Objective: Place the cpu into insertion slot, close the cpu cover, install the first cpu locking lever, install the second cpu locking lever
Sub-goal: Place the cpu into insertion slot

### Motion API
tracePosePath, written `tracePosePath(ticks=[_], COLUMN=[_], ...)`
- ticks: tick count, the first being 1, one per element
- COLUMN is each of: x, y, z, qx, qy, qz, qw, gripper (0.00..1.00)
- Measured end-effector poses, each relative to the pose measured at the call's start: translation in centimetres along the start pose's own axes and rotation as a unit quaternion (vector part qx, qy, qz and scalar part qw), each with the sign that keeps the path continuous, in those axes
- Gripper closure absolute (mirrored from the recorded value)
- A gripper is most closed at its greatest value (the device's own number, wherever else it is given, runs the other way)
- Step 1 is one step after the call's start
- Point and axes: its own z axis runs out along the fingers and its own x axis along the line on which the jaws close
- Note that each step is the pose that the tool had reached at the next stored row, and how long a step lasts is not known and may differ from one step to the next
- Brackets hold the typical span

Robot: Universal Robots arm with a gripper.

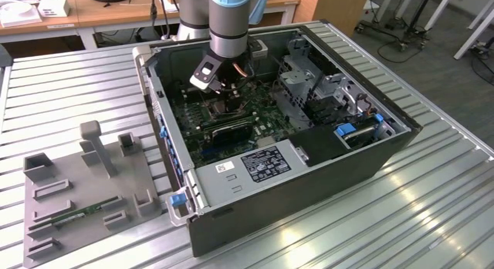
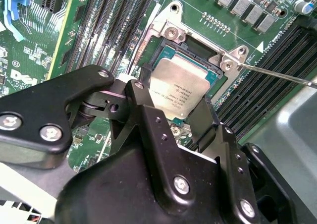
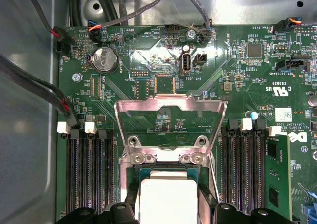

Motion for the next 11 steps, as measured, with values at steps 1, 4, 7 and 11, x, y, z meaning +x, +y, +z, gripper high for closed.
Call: tracePosePath(ticks=[1, 4, 7, 11], x=[0.0, 0.0, 0.01, 0.02], y=[0.0, 0.0, 0.01, 0.01], z=[0.0, 0.0, 0.04, 0.04], qx=[0.0, 0.0, -0.0003, -0.0002], qy=[0.0, -0.0001, 0.0003, 0.0002], qz=[0.0, 0.0, 0.0, 0.0], qw=[1.0, 1.0, 1.0, 1.0], gripper=[0.45, 0.45, 0.41, 0.41])
